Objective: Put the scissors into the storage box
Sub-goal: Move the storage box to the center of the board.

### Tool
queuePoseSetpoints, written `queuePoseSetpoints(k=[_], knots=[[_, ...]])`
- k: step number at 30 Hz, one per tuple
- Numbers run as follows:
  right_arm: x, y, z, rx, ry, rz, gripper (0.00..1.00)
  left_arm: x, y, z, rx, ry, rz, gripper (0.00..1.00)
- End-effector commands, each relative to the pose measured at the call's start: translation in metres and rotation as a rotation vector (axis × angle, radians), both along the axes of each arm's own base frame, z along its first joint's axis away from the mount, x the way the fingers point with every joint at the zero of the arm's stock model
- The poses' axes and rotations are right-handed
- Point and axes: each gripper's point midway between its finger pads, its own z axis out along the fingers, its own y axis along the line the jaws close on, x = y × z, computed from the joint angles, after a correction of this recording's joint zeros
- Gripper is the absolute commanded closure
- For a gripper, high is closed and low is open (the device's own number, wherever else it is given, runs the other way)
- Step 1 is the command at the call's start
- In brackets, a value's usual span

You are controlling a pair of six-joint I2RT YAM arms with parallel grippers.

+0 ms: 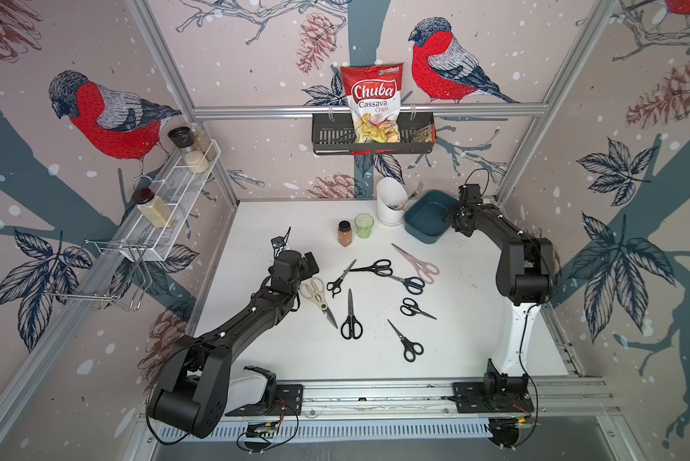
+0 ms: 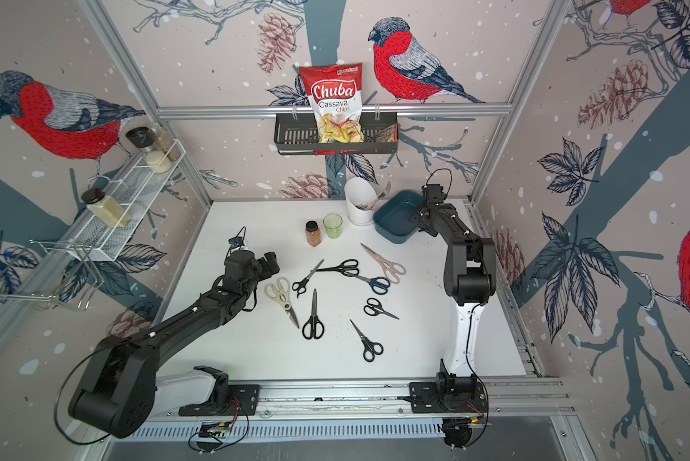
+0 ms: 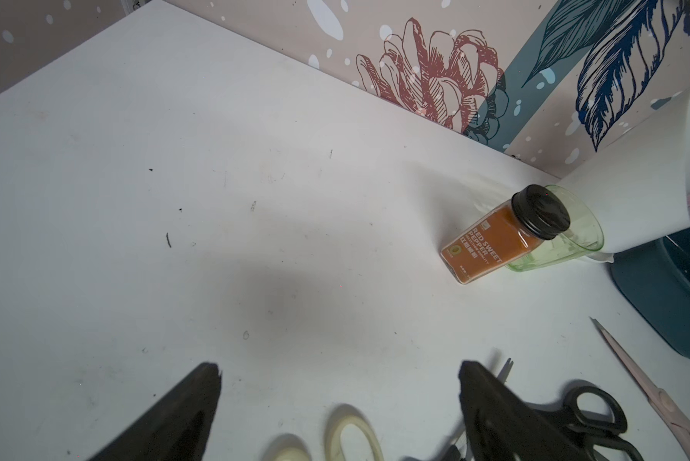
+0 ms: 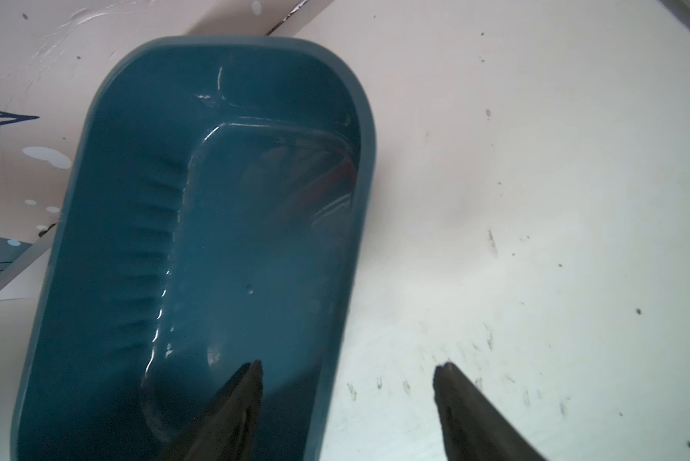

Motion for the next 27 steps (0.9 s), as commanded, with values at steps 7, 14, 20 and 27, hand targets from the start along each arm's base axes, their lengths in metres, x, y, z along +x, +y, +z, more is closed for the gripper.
queuePoseSetpoints(k=[7, 14, 20, 27], knots=[[0.0006, 0.0012, -0.0039, -0.026, 0.044, -0.018, 0.51, 0.0007, 0.0009, 0.0079, -0.008, -0.020, 0.010, 0.03], [-0.0008, 0.0012, -0.0075, -0.040, 0.067, -0.021, 0.60, 0.0001, 0.0020, 0.0127, -0.008, -0.033, 0.014, 0.03], [-0.0004, 0.0059, -0.0100, -0.036, 0.087, -0.012, 0.64, -0.0011, 0.0025, 0.0135, -0.005, -0.031, 0.016, 0.03], [-0.0009, 0.0083, -0.0101, -0.027, 0.090, -0.005, 0.90, -0.0027, 0.0060, 0.0165, 0.002, -0.040, 0.030, 0.03]])
